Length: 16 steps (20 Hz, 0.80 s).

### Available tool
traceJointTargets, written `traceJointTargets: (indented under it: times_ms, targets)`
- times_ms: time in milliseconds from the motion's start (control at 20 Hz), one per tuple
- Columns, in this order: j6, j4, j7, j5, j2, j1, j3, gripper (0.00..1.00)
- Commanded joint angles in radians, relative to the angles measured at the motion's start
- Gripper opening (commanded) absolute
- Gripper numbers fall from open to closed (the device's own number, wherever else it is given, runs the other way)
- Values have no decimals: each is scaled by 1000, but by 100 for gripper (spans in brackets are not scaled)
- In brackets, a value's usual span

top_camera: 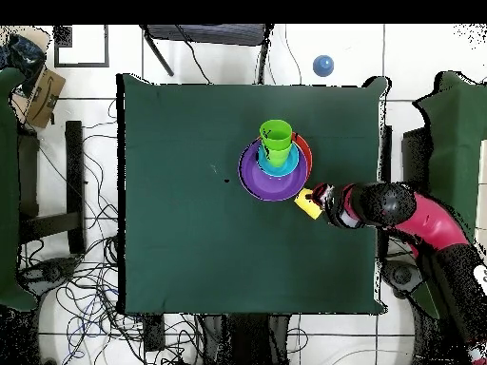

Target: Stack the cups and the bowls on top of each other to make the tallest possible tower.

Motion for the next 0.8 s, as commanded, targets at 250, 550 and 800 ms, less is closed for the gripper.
traceJointTargets:
  times_ms: [250,550,800]
  targets:
    - [38,-17,-288,-82,7,6,31,100]
    - [39,25,-278,-82,-28,-6,30,100]
    - [48,49,-277,-77,-57,-17,34,100]
